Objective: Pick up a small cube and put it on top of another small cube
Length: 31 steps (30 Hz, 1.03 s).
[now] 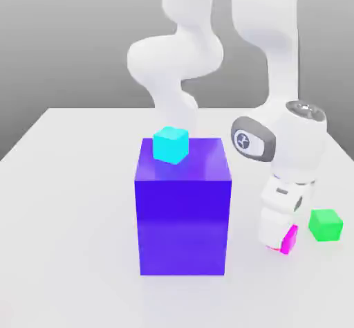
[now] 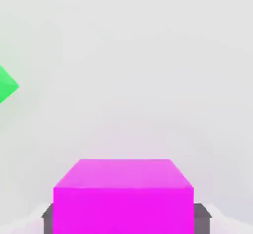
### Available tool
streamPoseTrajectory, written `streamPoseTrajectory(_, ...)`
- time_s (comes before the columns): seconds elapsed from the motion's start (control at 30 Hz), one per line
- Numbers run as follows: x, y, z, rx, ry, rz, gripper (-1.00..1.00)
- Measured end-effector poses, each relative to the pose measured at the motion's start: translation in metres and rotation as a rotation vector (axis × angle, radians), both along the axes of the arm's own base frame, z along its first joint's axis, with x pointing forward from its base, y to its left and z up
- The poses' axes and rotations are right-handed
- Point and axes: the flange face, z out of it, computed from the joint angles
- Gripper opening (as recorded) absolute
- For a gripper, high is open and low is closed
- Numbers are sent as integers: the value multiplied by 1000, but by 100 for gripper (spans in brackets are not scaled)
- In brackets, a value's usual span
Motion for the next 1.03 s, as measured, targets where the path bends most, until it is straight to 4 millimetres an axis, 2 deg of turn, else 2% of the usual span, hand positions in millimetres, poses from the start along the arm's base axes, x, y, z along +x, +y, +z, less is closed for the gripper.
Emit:
streamPoseTrajectory(0.03, 0, 0, -3, 0, 0, 0, -100)
streamPoseTrajectory(0.1, 1, 0, 7, -1, -1, 0, -100)
streamPoseTrajectory(0.3, 0, 2, 59, -1, -1, 12, -100)
streamPoseTrajectory(0.73, -36, 100, 112, 0, 1, 791, -100)
streamPoseTrajectory(0.8, -43, 110, 99, -1, 1, 847, -100)
streamPoseTrajectory(0.9, -36, 106, 68, -1, 1, 837, -100)
streamPoseTrajectory(0.93, -36, 105, 57, -1, 1, 838, 100)
streamPoseTrajectory(1.03, -36, 105, 57, -1, 1, 838, 100)
